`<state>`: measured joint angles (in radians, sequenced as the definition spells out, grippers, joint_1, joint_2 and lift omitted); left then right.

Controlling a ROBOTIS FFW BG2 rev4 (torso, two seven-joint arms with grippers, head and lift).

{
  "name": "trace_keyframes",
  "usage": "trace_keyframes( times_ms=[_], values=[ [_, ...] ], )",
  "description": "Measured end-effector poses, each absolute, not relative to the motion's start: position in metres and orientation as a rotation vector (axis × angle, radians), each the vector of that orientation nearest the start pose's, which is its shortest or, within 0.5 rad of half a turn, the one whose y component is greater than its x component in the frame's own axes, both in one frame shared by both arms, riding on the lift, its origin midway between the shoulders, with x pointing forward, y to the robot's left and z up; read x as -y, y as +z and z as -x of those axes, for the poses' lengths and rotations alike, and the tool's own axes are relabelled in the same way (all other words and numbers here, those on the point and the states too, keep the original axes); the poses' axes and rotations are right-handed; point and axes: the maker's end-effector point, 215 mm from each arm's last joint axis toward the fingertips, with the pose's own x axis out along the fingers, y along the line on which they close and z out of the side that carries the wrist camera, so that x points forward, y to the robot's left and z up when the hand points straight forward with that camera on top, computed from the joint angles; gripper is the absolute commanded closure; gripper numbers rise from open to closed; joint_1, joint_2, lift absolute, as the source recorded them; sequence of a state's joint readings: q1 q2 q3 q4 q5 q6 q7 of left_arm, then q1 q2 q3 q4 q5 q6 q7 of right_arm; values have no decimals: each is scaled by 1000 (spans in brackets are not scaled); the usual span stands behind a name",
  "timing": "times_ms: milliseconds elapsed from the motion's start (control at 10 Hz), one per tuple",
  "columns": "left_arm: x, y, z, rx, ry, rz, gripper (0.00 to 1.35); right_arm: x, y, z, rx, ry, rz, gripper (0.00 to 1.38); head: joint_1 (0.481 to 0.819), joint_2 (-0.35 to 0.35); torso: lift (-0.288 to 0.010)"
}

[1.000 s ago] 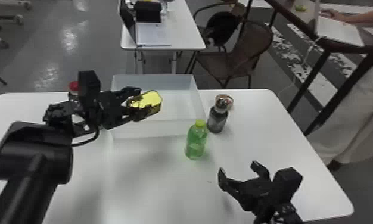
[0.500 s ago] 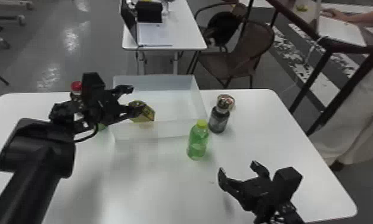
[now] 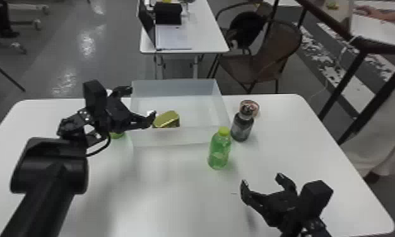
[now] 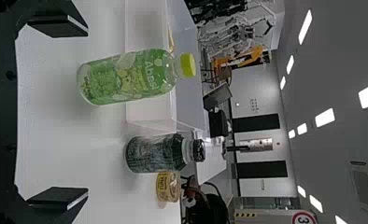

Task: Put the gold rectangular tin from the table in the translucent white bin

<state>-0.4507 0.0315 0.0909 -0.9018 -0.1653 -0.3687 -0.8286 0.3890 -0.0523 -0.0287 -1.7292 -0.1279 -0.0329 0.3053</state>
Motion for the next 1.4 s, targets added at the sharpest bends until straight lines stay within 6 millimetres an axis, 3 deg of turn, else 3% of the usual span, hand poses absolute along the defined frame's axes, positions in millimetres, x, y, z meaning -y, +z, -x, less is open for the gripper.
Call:
trace_keyframes(
  times_ms=[300, 700, 1100, 1400],
  values=[
    [-151, -356, -607, 75, -631, -37, 87, 198, -441, -450, -180, 272, -91, 93, 695, -50, -87],
    [-201, -406, -546, 12, -493, 68, 96, 213, -435, -448, -174, 250, -75, 90, 695, -14, -87],
    [-288, -441, -482, -58, -327, 50, 96, 219, -434, -447, -175, 240, -66, 94, 695, 78, -87],
    [-308, -460, -450, -110, -291, 59, 96, 224, -432, -446, -171, 223, -57, 94, 695, 103, -87]
  ],
)
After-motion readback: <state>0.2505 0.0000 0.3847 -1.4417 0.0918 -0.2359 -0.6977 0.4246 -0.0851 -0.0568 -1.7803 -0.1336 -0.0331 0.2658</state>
